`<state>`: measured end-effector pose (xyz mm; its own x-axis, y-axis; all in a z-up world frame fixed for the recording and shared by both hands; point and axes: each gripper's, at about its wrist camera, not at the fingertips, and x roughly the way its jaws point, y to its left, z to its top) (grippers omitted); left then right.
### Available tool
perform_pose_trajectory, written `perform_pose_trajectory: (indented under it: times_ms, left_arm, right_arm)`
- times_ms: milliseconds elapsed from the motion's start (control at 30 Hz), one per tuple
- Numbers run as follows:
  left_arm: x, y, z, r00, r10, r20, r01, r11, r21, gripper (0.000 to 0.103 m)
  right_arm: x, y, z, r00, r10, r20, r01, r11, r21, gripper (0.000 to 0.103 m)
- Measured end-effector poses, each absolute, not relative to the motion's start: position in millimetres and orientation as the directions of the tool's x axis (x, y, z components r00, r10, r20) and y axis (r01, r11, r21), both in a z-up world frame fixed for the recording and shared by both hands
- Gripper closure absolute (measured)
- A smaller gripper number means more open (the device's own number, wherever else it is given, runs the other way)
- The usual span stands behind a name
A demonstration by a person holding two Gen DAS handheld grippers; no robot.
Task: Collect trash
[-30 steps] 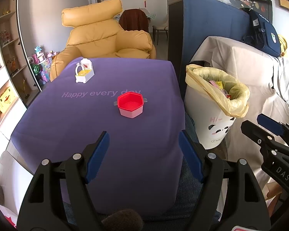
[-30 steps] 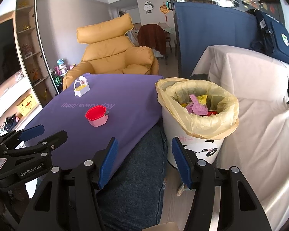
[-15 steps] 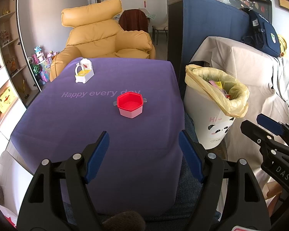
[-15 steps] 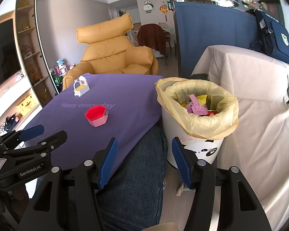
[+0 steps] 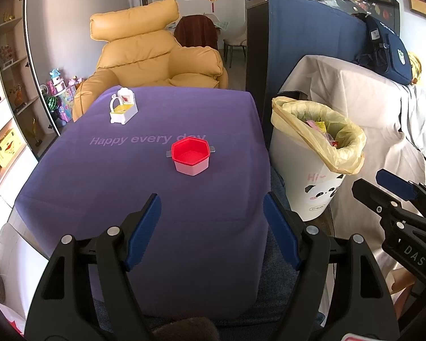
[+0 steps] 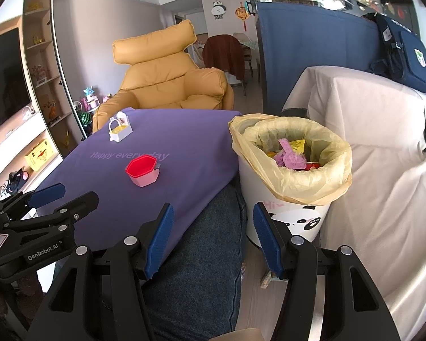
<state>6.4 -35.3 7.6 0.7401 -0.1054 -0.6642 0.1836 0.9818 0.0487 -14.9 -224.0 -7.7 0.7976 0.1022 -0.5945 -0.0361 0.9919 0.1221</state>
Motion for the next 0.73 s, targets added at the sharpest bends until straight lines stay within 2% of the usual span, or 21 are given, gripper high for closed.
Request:
perform_pose_trajectory:
  times_ms: [333,400,633,733]
  left_arm:
    - [6,-38,8,0.739,-0.118,-0.663,0.196,0.98,0.045,0.033]
    - [7,-38,8,0.736,-0.124,-0.665,0.202,0.979,0.04,0.037]
    - [36,-17,-2,0.672,-0.147,-0.726,0.183,0.983,-0.03,0.037]
    - [71,26,-12,0.686,-0.072,-0.724,0.086,0.996,-0.017,0.035]
  right_arm:
    - [-16,-225,-7,0.799,0.099,-0.593,-0.033,0.992,0.121,0.048]
    - [-15,-225,-8,0.798,0.099,-0.595,-0.033,0.992,0.12,0.048]
    - [-2,-217,-9,0.789,0.094,-0.608,-0.059,0.995,0.078,0.048]
    - [24,-195,-16,0.766,0.14,-0.627,-0.147,0.988,0.042,0.048]
